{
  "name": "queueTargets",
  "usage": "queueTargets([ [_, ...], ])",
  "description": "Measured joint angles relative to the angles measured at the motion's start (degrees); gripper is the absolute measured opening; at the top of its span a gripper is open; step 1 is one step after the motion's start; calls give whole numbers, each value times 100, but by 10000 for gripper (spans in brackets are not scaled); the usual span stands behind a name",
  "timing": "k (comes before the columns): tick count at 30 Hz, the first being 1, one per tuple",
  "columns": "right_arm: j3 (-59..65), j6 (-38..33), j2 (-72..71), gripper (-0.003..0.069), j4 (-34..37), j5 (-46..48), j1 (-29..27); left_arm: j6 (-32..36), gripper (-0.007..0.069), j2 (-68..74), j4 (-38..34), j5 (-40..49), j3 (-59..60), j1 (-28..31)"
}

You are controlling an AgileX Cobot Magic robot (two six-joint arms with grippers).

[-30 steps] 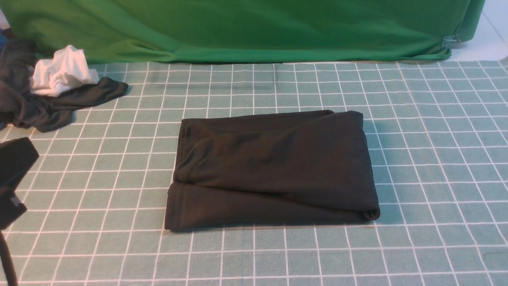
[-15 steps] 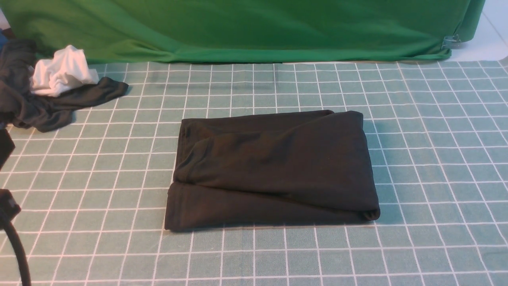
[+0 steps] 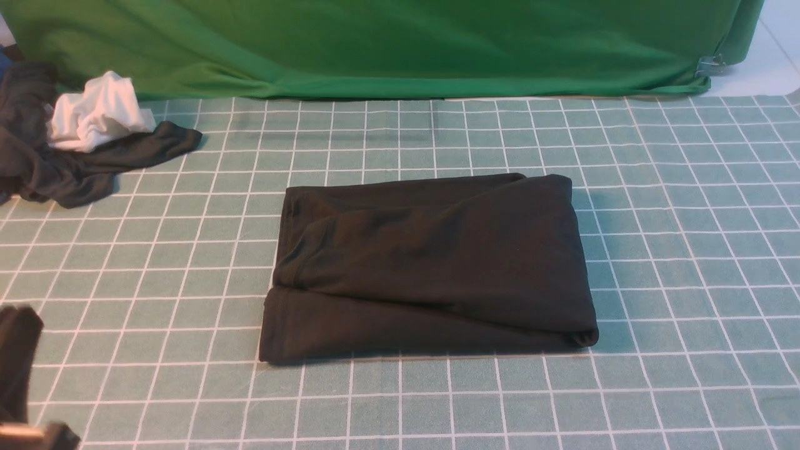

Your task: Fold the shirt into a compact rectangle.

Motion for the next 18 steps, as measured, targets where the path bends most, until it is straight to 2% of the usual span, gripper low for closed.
queueTargets([
  [4,0,18,0,237,0,-5,0,-84,13,-529,72,17,332,6],
  [10,1,43,0,239,3,-13,0,-457,13,-625,178,449,332,296],
  [13,1,43,0,239,3,-7,0,-495,13,-625,196,793,332,328],
  [18,1,43,0,239,3,-7,0,-495,13,-625,202,876,332,334],
])
